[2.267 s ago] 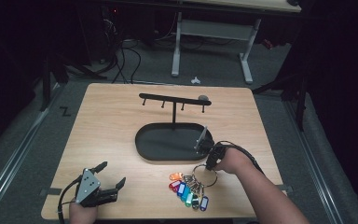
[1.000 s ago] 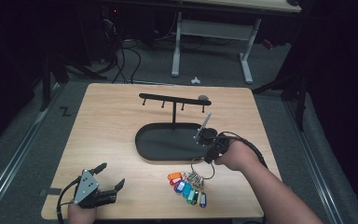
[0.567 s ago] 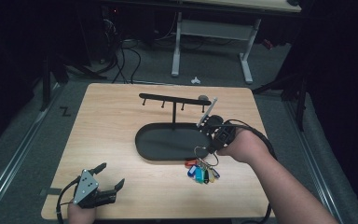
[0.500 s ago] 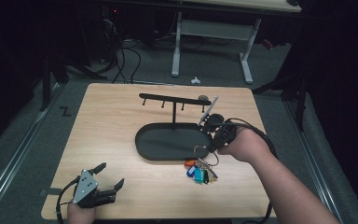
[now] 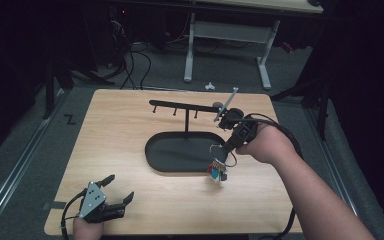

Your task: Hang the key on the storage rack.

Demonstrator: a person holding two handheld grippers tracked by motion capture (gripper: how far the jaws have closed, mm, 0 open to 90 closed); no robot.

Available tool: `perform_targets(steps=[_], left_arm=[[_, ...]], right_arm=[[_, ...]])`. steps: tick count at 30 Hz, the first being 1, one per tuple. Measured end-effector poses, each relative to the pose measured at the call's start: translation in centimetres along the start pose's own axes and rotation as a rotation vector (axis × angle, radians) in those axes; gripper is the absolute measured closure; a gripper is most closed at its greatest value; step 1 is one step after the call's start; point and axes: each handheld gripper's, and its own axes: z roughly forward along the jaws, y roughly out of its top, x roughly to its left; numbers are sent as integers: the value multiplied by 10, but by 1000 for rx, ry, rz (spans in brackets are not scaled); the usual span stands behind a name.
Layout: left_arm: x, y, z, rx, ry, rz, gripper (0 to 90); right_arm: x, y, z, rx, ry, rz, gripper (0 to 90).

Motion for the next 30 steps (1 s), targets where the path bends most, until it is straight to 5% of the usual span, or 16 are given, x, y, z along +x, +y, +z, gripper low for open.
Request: perform_targets(steps=[24,30], left_arm=[[0,0,1,3,-7,-3,150],[0,0,2,3,-9,-2,150]], right_arm=[[-34,40,-16,-51,-35,35,875],[-47,48,-16,-75,-27,77,875]])
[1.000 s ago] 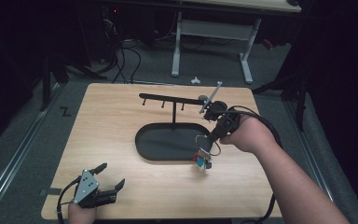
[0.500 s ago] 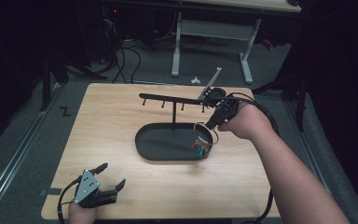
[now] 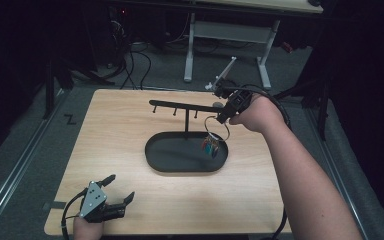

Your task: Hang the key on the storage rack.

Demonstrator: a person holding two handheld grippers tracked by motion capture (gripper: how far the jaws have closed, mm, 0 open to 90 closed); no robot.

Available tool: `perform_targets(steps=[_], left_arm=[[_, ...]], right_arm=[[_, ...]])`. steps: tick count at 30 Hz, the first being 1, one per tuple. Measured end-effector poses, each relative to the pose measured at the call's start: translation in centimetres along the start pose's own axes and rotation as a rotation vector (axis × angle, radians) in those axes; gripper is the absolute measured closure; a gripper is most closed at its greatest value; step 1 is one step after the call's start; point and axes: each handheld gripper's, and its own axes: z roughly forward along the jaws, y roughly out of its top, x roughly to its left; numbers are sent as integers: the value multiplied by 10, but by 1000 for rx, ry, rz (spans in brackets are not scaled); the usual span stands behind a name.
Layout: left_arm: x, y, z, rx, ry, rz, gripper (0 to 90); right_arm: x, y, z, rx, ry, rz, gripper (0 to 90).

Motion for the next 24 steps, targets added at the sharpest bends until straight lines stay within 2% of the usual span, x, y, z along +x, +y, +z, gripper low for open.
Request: perform_targets(steps=[3,4,5,6,8,11,18,20,21,23,24], left_arm=[[0,0,0,-2,0,-2,150],[0,0,-1,-3,-1,-2,150],[1,0,-1,-2,-2,-4,150],[1,0,0,-1,-3,-6,150],[1,-1,0,-1,-1,-7,150],[1,-1,0,4,-4,-3,150],[1,-1,0,5,-5,-2,150],[1,-1,0,6,-5,-2,150],[1,-1,0,6,-6,-2,150],[1,-1,0,10,-9,-1,150],[1,-1,0,11,-10,0,150]], right_arm=[[-9,2,3,-5,-10,8,875],[-10,3,4,1,-8,31,875],[-13,4,5,3,-13,21,875],[-14,5,6,12,-16,37,875],[-18,7,9,14,-19,33,875],[-21,9,14,34,-19,44,874],[-32,11,22,34,-22,67,874],[-32,11,23,39,-21,86,874],[-34,12,24,32,-22,70,874],[-34,12,25,37,-16,89,874],[-35,13,26,37,-17,83,874]])
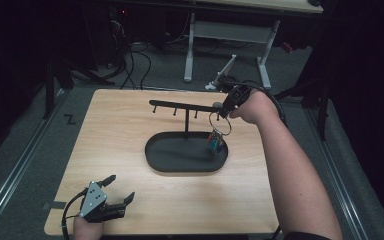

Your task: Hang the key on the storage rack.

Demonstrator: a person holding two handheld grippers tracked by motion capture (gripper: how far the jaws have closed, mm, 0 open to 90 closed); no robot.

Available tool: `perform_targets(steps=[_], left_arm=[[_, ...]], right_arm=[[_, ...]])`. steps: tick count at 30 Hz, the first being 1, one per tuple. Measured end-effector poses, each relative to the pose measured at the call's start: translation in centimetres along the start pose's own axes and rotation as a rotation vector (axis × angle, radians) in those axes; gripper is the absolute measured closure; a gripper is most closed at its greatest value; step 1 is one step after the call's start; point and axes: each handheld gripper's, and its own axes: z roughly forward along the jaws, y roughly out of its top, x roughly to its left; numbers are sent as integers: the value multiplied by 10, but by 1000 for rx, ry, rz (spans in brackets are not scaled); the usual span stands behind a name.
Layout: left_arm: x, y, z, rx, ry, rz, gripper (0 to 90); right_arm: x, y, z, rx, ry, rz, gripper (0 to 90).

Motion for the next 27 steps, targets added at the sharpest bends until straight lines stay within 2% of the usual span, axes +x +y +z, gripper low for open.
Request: perform_targets(steps=[8,10,12,17,21,22,24,26,27], left_arm=[[0,0,0,-5,4,-5,150],[0,0,0,-4,2,-2,150],[0,0,0,-2,0,-2,150],[0,0,0,-7,2,-3,150],[0,0,0,-7,2,-3,150],[0,0,0,-6,2,-3,150],[0,0,0,-10,3,-4,150],[0,0,0,-7,2,-5,150],[0,0,0,-9,2,-5,150]], right_arm=[[-6,3,5,-1,-3,2,873],[-6,3,6,-2,4,18,873],[-6,4,9,-6,3,5,873],[-5,7,11,-11,14,18,866],[-7,7,9,-50,-5,20,785],[-6,6,7,-52,-4,37,760],[-5,5,5,-65,-21,20,703],[-2,3,3,-68,-21,30,658],[0,2,2,-63,-22,50,636]])
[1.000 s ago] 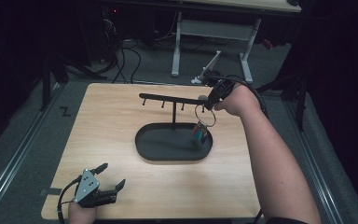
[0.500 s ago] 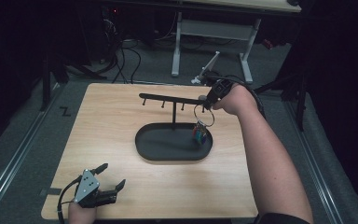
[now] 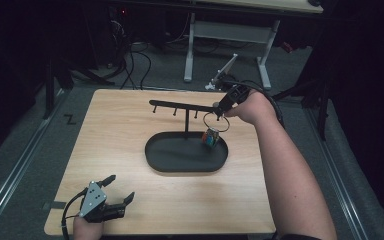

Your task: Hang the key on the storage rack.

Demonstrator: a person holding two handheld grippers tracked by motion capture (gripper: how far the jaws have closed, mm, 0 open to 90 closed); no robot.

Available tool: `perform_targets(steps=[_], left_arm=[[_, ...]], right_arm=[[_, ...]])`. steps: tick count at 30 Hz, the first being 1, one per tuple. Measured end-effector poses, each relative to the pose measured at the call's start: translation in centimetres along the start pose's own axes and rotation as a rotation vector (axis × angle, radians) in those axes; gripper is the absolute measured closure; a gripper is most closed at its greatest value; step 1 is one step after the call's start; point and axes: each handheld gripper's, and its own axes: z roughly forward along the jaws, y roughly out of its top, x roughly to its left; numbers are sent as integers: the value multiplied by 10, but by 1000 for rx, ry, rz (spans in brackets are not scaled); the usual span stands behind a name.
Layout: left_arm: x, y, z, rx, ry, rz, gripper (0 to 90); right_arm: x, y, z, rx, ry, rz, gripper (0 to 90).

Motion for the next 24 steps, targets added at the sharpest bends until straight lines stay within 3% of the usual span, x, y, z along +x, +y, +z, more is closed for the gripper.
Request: perform_targets(steps=[3,6,7,8,11,14,17,24], left_arm=[[-1,0,0,4,-3,3,150],[-1,0,0,7,-3,5,150],[-1,0,0,5,-3,2,150],[-1,0,0,5,-3,2,150],[-1,1,1,5,-2,5,150],[-1,0,1,6,-3,6,150],[-2,1,1,5,-2,8,150],[-2,0,1,4,-4,5,150]], right_arm=[[1,-5,-1,-10,3,-5,566],[2,-10,-3,-11,3,12,477],[3,-12,-3,-4,4,37,439],[2,-14,-2,-7,1,24,410],[3,-20,-1,-9,7,43,311],[5,-26,3,-6,-18,45,234],[8,-33,8,-3,-26,63,220],[14,-48,26,19,-43,50,225]])
